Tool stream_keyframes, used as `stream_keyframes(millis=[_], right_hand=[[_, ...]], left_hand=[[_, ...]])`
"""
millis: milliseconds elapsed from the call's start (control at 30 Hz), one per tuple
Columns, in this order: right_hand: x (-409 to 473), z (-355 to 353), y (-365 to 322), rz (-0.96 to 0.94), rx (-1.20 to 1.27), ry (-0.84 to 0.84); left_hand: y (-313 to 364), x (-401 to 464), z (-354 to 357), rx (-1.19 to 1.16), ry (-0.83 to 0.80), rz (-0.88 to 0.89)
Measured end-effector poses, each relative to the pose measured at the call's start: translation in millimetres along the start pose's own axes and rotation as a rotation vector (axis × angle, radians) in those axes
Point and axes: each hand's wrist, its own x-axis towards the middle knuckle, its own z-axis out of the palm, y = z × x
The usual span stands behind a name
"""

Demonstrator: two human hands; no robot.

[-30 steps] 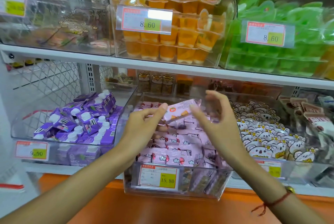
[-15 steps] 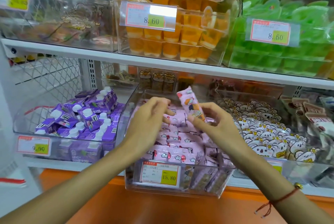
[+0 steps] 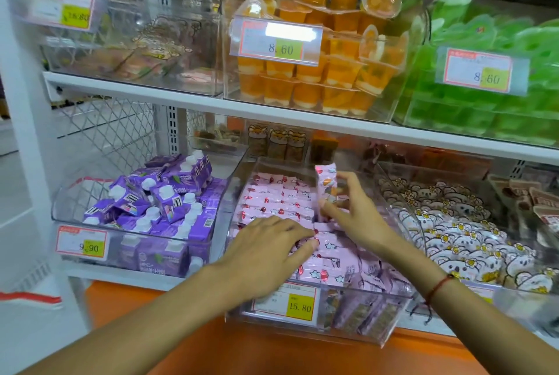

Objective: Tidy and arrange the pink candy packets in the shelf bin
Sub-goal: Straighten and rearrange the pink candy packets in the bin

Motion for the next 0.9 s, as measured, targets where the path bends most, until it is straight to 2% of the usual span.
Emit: stream_keyframes(millis=[133,200,267,300,433,567,700,767,900], right_hand=[[12.7,0.0,1.7,0.163,0.111,-0.044],[13.2,-5.9,6.2,0.213,-0.081,-0.119],[12.2,-11.7,11.4,0.150,-0.458,-0.146],[10.9,-12.3,12.3,0.092,-0.543,-0.117],[-0.2,-6.4,11.4,-0.051,-0.508,-0.044],[-10.6,5.7,23.7,-0.015,-0.555,-0.309],[-10.1,5.4,25.4,0.060,-0.625,-0.378],[-12.2,4.4,21.8,0.044,-0.595,-0.333],[-29.0,-2.1,13.2,-0.083,-0.692,-0.157]], left_hand=[[-0.9,0.9,-0.4,0.002,-0.009,0.001],[-1.4,1.3,-0.2,-0.004,-0.016,0.003],[-2.4,1.6,0.3,-0.016,-0.019,0.003],[-2.7,1.8,0.6,-0.021,-0.020,0.001],[-2.6,2.1,0.3,-0.014,-0.013,0.008],[-1.2,2.0,-3.1,-0.062,0.023,-0.004],[-2.9,16.5,-11.4,-0.153,0.121,-0.086],[-5.6,35.8,-15.7,-0.116,0.137,-0.102],[-7.0,84.6,-16.7,0.020,0.010,-0.086]])
